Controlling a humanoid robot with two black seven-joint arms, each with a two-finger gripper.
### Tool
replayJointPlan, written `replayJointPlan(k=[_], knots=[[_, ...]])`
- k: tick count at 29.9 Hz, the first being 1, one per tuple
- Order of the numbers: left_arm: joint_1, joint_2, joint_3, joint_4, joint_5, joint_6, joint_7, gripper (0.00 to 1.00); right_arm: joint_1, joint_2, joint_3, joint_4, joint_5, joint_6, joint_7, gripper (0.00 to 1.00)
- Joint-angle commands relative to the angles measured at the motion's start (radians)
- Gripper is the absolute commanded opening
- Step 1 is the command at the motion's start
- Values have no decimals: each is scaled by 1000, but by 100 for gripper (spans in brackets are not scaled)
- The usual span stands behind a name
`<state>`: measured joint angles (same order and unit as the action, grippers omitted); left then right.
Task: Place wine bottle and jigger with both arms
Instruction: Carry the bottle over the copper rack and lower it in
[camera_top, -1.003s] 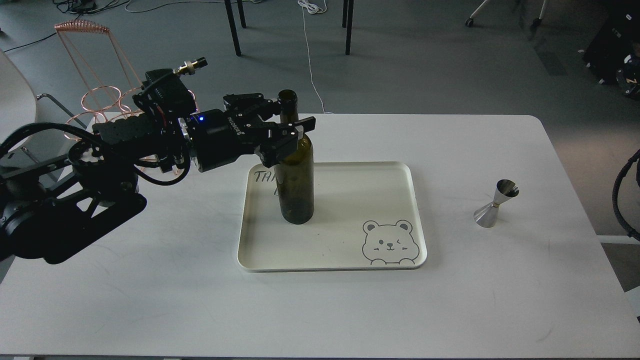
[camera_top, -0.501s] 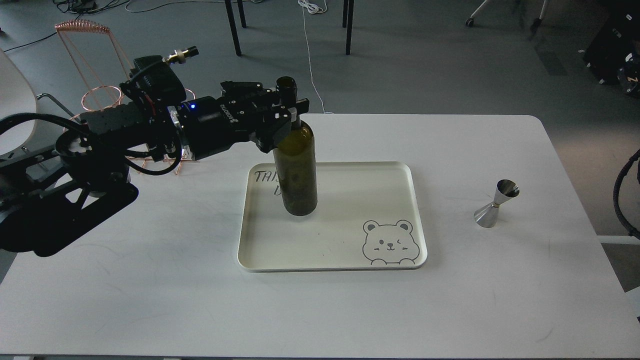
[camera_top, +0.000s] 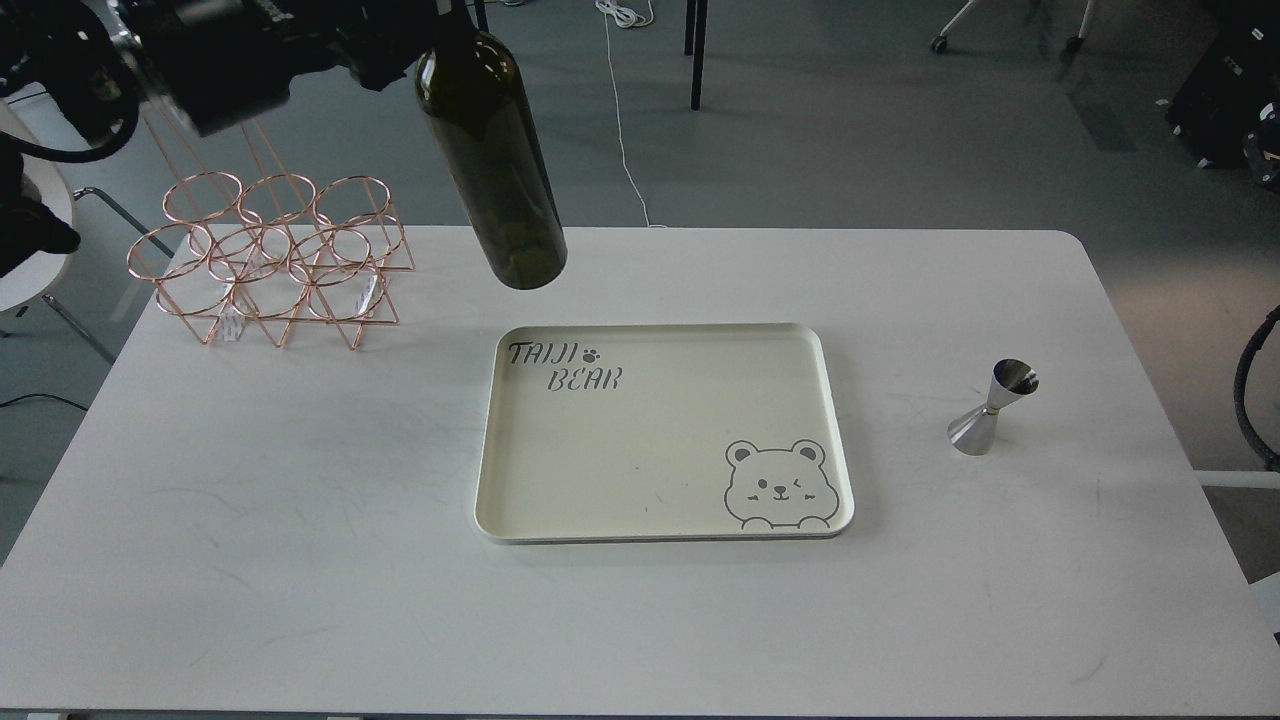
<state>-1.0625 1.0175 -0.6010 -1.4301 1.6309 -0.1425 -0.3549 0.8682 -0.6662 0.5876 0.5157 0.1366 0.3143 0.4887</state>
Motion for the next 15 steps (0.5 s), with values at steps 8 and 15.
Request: replayJointPlan(k=[8,15], knots=[[4,1,26,295,36,6,-27,18,2,0,-3,1,-2,-1,0,98],[1,-56,104,375,60,78,-29,18,2,-1,-3,0,-2,-1,0,98]])
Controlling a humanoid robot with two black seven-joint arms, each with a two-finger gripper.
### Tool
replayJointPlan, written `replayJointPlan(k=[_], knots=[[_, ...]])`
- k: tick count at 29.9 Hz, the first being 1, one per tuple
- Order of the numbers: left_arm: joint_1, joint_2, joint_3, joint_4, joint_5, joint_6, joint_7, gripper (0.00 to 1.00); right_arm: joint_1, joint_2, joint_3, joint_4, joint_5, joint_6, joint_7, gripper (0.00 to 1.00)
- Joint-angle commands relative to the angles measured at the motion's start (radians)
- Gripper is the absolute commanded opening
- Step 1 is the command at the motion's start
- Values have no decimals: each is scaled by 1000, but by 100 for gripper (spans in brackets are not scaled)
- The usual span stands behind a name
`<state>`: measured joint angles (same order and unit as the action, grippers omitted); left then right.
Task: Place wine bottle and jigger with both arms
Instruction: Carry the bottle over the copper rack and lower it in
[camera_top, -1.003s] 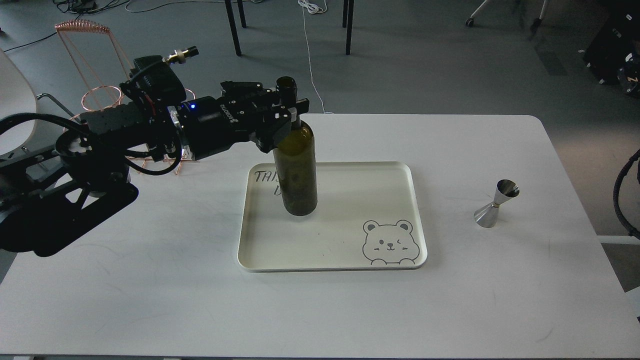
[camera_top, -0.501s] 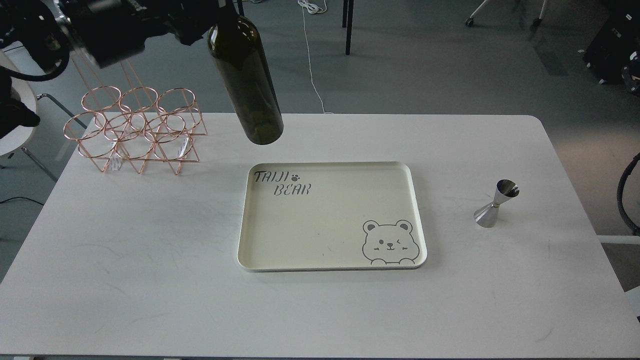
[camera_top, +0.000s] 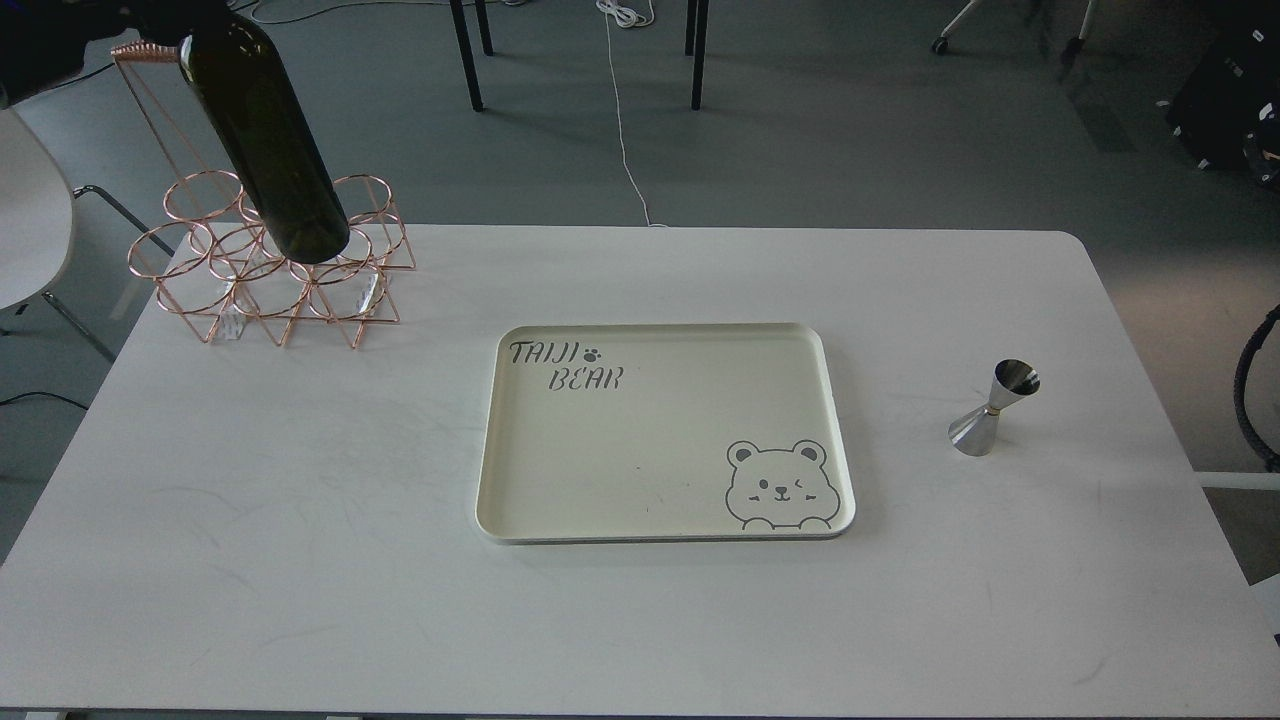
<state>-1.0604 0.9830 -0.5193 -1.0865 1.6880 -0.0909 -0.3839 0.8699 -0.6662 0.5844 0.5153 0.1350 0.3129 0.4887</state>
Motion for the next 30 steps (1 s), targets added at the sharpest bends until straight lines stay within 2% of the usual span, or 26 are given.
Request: replayJointPlan(k=[1,16,21,26,28,29,30], knots=[[-4,-27,27,43,2,33,0,19,0,-1,0,0,0,2,0,98],[7,-73,67,91,1,72,0,19,-3,-1,0,0,0,2,0,98],[8,-121,120,140,-10,77,-3,23,-5,0,0,0,0,2,0,98],[11,-147,177,158,-16,122,-3,26,-3,-1,0,0,0,2,0,98],[13,-150,185,168,-27,132,-1,30,-6,-3,-1,-1,-2,3,0,98],[14,-155,189,175,-40,134,0,38,-8,-3,-1,-1,-2,2,0,98],[19,-162,189,181,-50,134,3,52,-9,-4,-1,-1,-2,3,0,98]])
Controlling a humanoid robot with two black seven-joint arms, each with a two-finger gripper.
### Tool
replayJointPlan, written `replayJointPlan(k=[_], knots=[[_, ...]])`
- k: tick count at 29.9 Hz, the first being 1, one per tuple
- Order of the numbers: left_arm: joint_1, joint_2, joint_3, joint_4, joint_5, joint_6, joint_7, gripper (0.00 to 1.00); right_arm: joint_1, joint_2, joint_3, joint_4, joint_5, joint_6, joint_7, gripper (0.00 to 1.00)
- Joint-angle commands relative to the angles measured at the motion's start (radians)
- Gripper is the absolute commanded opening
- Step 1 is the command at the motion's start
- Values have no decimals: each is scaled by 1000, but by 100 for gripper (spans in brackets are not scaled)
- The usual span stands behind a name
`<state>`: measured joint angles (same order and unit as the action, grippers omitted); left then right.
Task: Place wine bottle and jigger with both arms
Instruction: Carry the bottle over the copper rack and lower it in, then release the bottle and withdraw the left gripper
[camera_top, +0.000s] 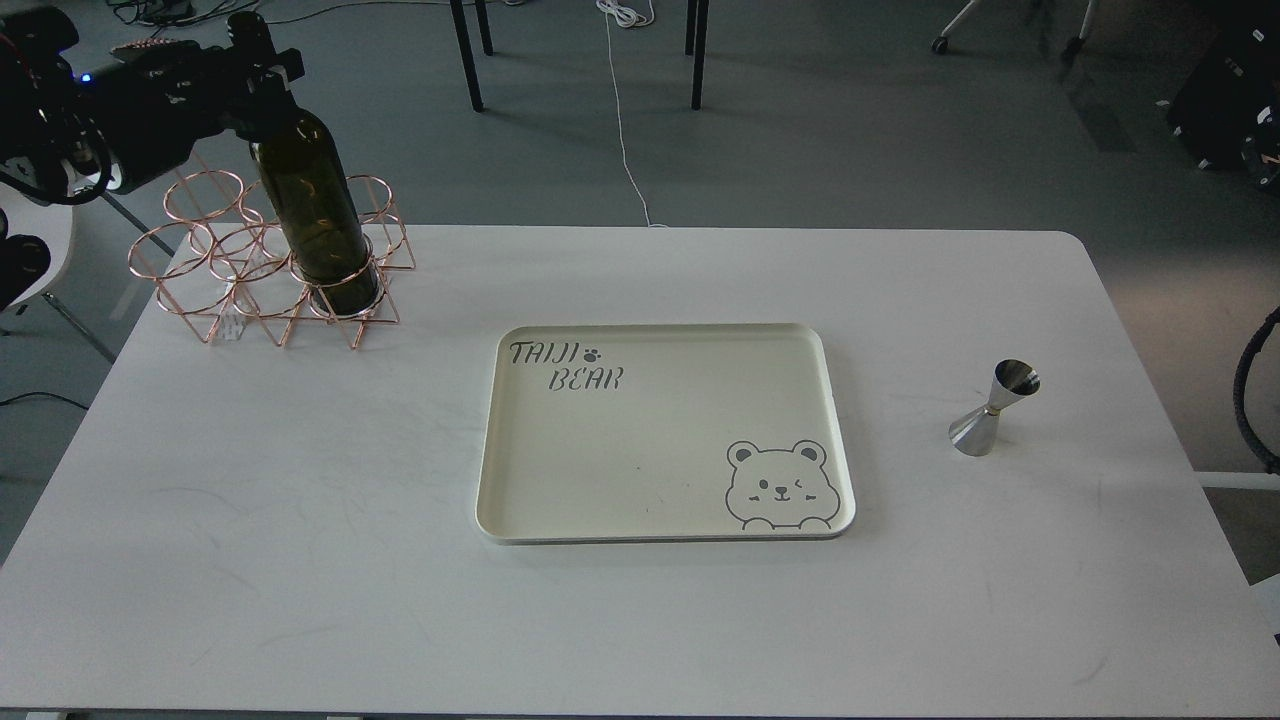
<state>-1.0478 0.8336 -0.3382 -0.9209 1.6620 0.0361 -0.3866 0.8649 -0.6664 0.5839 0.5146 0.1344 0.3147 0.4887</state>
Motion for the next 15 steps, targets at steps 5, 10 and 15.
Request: replayJointPlan(k=[5,10,15], knots=[[12,-19,10,43,-31,8,3,67,-6,-7,-1,1,-1,0,0,98],[11,-18,8,43,-47,5,3,82,-4,-7,-1,2,-1,0,0,98],[-11,7,-33,43,-307,-1,-2,98,-4,-9,1,-1,-1,-5,0,98]])
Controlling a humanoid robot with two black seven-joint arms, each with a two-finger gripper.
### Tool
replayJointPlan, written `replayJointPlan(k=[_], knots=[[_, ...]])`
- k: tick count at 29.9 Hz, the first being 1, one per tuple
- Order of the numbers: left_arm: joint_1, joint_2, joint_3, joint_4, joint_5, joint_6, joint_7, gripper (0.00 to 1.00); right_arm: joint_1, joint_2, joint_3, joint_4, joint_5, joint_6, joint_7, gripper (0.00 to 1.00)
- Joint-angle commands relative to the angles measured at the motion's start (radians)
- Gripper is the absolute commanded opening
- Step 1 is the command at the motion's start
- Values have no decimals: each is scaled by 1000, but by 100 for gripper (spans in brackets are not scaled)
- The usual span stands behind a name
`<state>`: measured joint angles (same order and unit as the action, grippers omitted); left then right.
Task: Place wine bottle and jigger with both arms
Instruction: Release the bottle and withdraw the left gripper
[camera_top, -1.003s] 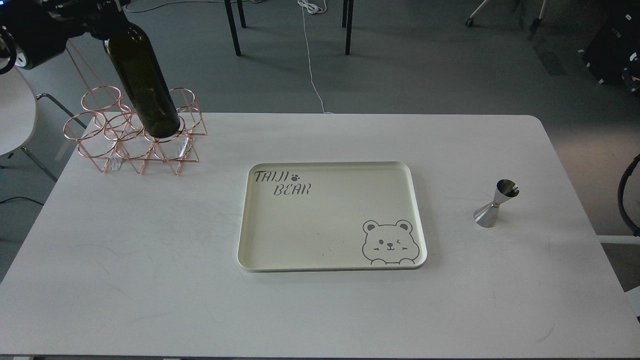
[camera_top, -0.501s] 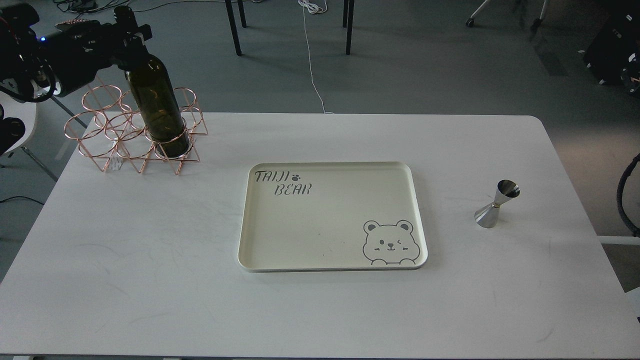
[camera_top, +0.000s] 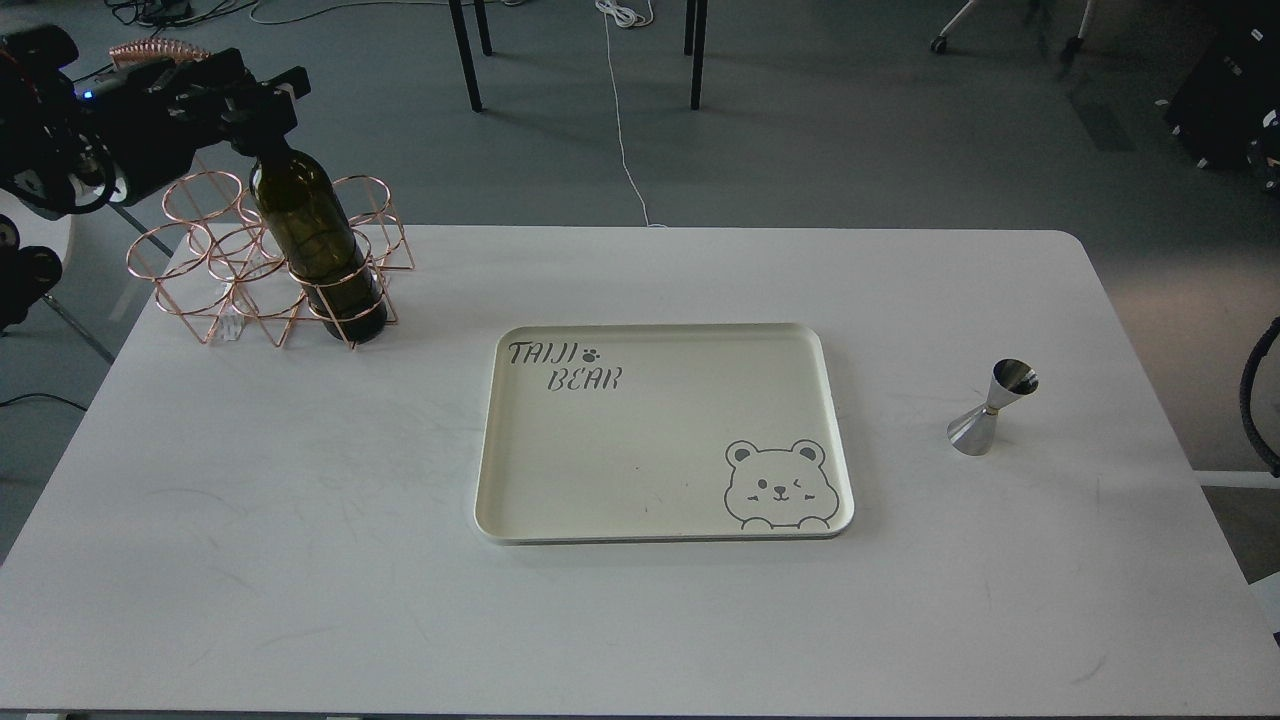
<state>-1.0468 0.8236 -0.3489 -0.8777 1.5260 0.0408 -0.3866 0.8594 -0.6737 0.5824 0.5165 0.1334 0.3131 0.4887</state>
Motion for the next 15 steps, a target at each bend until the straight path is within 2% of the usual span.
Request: replayJointPlan(k=[1,7,12,15], knots=[[-24,35,-24,0,-266,-9,-1,98,1,-1,4,-3,0,-2,0,98],[-59,101,-22,5,-783,-30,-1,98,0,-1,5,-3,0,-14,0,98],[-55,134,-24,26,-1073,-107,0,98,-3,2,8,-64,5,-9,0,99],[-48,126,-24,97,-1318,-171,8,98,-5,12,17,-81,11,-2,0,99]])
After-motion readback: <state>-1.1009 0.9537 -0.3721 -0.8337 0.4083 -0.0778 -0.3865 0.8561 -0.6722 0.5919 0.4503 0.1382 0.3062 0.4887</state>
